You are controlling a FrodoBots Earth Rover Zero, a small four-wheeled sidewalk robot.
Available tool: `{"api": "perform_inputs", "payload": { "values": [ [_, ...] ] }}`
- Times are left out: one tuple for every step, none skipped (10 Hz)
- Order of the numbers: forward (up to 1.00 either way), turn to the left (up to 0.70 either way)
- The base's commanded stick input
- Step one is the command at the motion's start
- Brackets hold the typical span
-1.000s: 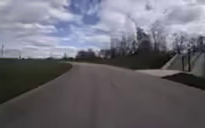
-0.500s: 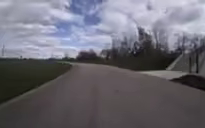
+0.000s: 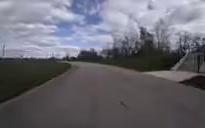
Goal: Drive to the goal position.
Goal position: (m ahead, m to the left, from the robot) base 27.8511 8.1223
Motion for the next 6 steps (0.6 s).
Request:
{"api": "perform_inputs", "payload": {
  "values": [
    [1.00,0.00],
    [1.00,0.00],
    [1.00,0.00],
    [1.00,0.00],
    [1.00,0.00],
    [1.00,0.00]
  ]
}}
